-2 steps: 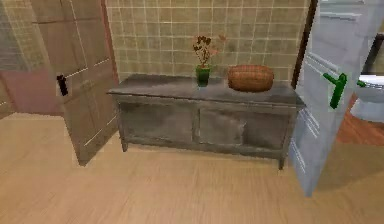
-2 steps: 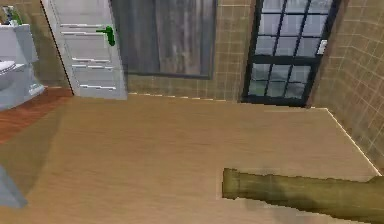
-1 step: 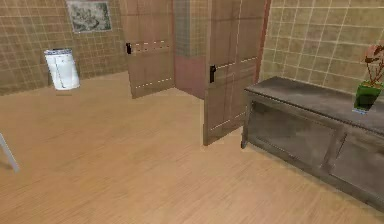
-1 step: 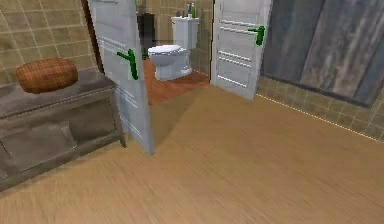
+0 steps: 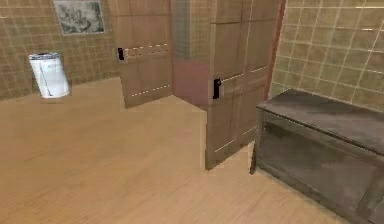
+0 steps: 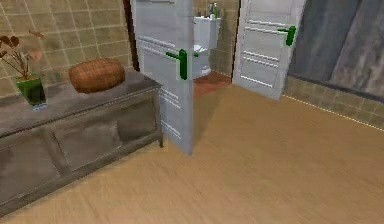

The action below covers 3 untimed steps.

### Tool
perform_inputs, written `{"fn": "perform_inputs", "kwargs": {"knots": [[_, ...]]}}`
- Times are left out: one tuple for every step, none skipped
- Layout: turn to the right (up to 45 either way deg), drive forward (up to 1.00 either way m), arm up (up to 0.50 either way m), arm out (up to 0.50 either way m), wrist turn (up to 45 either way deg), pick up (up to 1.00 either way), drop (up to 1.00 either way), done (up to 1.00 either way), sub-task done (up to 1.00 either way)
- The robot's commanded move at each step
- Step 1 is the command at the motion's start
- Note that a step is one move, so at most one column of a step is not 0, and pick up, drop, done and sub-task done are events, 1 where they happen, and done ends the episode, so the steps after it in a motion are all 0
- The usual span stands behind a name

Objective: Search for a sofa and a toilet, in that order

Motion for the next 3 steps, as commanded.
{"fn": "perform_inputs", "kwargs": {"knots": [[-39.0, 0.00, 0.00, 0.00, 0.0, 0.00, 0.00, 0.00, 0.00], [0.0, 1.00, 0.00, 0.00, 0.0, 0.00, 0.00, 0.00, 0.00], [-3.0, 0.00, 0.00, 0.00, 0.0, 0.00, 0.00, 0.00, 0.00]]}}
